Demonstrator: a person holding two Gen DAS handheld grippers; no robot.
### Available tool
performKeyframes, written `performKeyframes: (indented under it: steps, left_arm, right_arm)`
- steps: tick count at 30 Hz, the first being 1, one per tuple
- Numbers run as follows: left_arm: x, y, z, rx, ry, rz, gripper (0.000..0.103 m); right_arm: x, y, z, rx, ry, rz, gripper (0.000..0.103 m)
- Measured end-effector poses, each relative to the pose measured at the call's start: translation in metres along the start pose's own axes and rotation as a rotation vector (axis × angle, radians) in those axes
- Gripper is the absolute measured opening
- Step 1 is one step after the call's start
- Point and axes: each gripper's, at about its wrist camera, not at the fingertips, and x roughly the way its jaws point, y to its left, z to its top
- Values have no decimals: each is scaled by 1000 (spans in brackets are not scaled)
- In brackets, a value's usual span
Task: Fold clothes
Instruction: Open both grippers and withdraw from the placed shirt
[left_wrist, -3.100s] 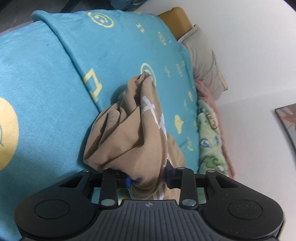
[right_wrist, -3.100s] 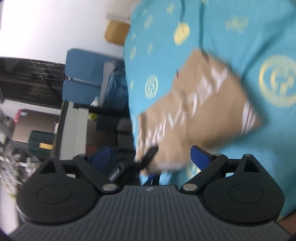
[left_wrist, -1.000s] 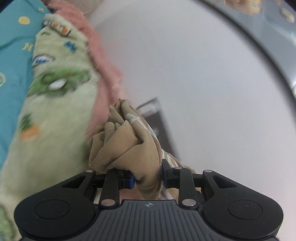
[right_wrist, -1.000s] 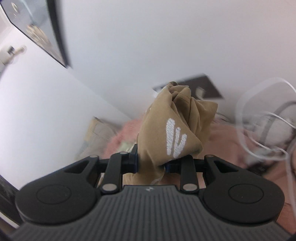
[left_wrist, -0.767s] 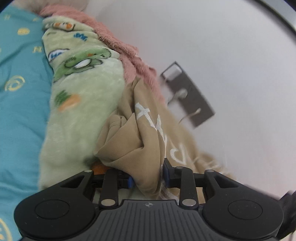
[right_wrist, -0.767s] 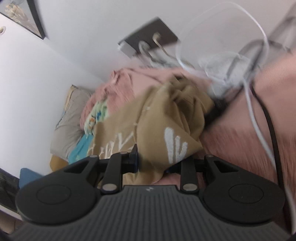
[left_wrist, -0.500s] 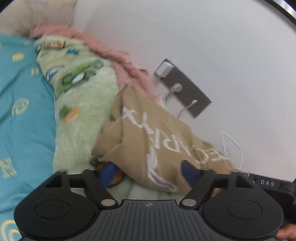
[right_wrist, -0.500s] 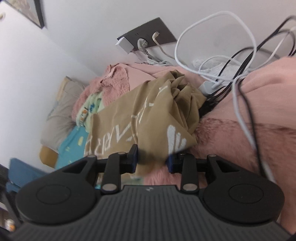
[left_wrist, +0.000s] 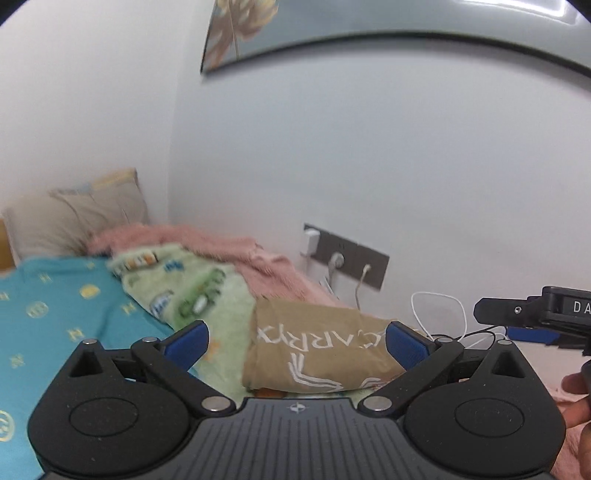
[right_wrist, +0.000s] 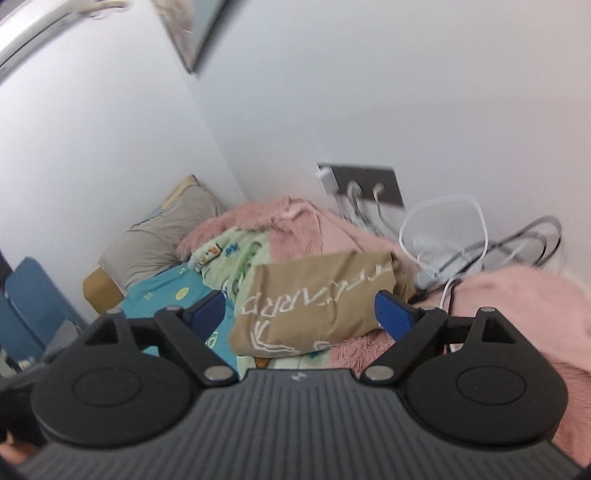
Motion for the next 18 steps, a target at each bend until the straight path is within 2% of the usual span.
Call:
performKeyframes:
  steps: [6, 11, 17, 18]
  left_arm:
    - [-64, -10, -22, 53, -91, 16, 103]
    - [-102, -17, -47, 70, -149, 31, 103]
    - [-131, -22, -74, 96, -188, 127, 103]
    - [-136, -22, -77, 87, -187, 124, 103]
  right_arm:
    - [-46, 25, -26, -118, -77, 6, 90]
    - [-76, 43, -53, -193, -145, 11, 90]
    - [-102, 51, -81, -223, -209, -5, 90]
    - [-105, 52, -85, -222, -209, -11, 90]
